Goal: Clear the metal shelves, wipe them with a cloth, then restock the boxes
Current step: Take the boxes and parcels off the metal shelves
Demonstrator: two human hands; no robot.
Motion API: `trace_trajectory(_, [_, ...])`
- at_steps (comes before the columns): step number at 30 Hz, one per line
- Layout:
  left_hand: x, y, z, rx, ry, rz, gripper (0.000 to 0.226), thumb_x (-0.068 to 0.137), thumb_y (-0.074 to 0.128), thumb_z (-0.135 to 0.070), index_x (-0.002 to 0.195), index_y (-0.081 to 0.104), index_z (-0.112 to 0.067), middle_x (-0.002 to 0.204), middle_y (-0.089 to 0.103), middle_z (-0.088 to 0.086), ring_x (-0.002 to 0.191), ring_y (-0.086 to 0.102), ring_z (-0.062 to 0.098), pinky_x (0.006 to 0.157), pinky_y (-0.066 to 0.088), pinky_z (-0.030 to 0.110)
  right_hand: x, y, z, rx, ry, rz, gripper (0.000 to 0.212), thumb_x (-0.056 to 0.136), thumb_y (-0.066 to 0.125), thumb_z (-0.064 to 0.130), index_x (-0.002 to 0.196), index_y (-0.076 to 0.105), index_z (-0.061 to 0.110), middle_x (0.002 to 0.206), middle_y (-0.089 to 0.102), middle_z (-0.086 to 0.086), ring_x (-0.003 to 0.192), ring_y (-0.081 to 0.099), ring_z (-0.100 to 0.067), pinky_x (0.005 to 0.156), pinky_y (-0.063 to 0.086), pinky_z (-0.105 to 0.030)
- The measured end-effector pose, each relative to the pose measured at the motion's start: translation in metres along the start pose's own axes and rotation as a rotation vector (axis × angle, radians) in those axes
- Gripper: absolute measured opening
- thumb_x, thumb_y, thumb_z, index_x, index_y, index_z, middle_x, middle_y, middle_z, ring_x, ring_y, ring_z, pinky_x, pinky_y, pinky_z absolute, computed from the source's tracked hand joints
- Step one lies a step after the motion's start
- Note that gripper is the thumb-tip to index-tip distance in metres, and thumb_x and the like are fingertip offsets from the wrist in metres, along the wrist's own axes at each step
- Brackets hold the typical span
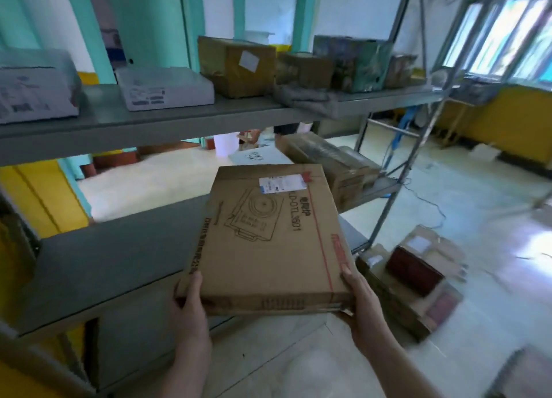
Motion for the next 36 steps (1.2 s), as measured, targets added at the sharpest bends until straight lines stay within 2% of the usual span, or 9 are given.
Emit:
trace_trajectory(4, [-0.027,0.064,0.039,0.137,-0.052,0.272,0.048,0.078,0.079,-0.054,0.118,0.063,-0.034,0.118,0.066,-0.012,0.113,0.062,0.017,0.094,0.048,0.039,-0.013,-0.090,0.011,0.100,-0.061,-0.146,0.038,0.086,0.069,0.046,0.123,0.069,0.039,0.121,0.069,-0.012,0.111,0.064,-0.031,0.084,0.058,-0.047])
trace_trajectory(8, [-0.085,0.139,0.062,0.220,0.040,0.472,0.046,0.088,0.074,-0.034,0.130,0.061,-0.020,0.118,0.067,-0.007,0.114,0.063,0.018,0.089,0.048,0.033,-0.034,-0.182,0.027,0.183,-0.112,-0.279,0.047,0.077,0.070,0.051,0.122,0.069,0.037,0.121,0.070,-0.008,0.107,0.065,-0.025,0.077,0.058,-0.040])
trace_trajectory(12, [-0.152,0.201,0.117,0.325,-0.129,0.658,0.059,0.081,0.076,-0.049,0.131,0.060,-0.020,0.121,0.064,-0.003,0.117,0.058,0.025,0.103,0.047,0.045,-0.054,-0.278,0.038,0.228,-0.159,-0.415,0.030,0.094,0.063,0.032,0.124,0.067,0.031,0.110,0.073,-0.005,0.095,0.065,-0.019,0.071,0.053,-0.036])
trace_trajectory(15, [-0.216,0.249,0.148,0.376,-0.139,0.765,0.057,0.084,0.074,-0.044,0.131,0.061,-0.014,0.120,0.064,0.000,0.110,0.060,0.022,0.104,0.045,0.043,-0.072,-0.357,0.048,0.264,-0.159,-0.512,0.030,0.093,0.064,0.032,0.123,0.067,0.030,0.104,0.074,-0.002,0.095,0.065,-0.019,0.068,0.052,-0.035])
trace_trajectory(21, [-0.312,0.323,0.208,0.449,-0.104,0.825,0.029,0.082,0.078,-0.041,0.095,0.071,-0.016,0.105,0.072,-0.001,0.106,0.065,0.025,0.100,0.048,0.044,-0.098,-0.483,0.044,0.334,-0.142,-0.645,0.028,0.093,0.065,0.036,0.120,0.068,0.029,0.098,0.078,0.002,0.100,0.067,-0.022,0.073,0.053,-0.038])
trace_trajectory(24, [-0.358,0.358,0.240,0.484,-0.119,0.847,0.029,0.076,0.084,-0.043,0.085,0.072,-0.017,0.093,0.073,-0.007,0.100,0.066,0.022,0.097,0.050,0.044,-0.117,-0.537,0.036,0.388,-0.128,-0.716,0.031,0.092,0.066,0.039,0.122,0.066,0.031,0.102,0.078,0.002,0.103,0.069,-0.025,0.080,0.058,-0.042])
trace_trajectory(26, [-0.383,0.378,0.262,0.517,-0.128,0.879,0.035,0.071,0.087,-0.046,0.087,0.074,-0.017,0.096,0.075,-0.005,0.099,0.068,0.021,0.097,0.051,0.046,-0.126,-0.568,0.026,0.404,-0.104,-0.777,0.037,0.091,0.067,0.043,0.126,0.065,0.031,0.107,0.077,-0.001,0.105,0.070,-0.028,0.085,0.059,-0.044])
trace_trajectory(29, [-0.423,0.409,0.296,0.534,-0.178,0.947,0.025,0.082,0.081,-0.036,0.095,0.070,-0.017,0.098,0.070,-0.004,0.094,0.065,0.015,0.085,0.050,0.034,-0.134,-0.609,0.011,0.440,-0.076,-0.868,0.034,0.092,0.065,0.043,0.124,0.067,0.030,0.105,0.078,0.000,0.104,0.070,-0.028,0.090,0.058,-0.048])
trace_trajectory(36, [-0.464,0.489,0.385,0.641,-0.250,1.056,0.024,0.089,0.075,-0.027,0.107,0.067,-0.013,0.098,0.068,-0.001,0.096,0.062,0.019,0.083,0.047,0.032,-0.109,-0.682,-0.019,0.537,0.017,-1.014,0.035,0.092,0.066,0.047,0.122,0.069,0.029,0.110,0.077,-0.004,0.105,0.070,-0.031,0.074,0.058,-0.038])
Point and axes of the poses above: each hand's wrist, its own x-axis towards the middle knuckle, its own y-axis out of the palm, z = x × y, the point moved 8 cm from there along x, towards the middle knuckle
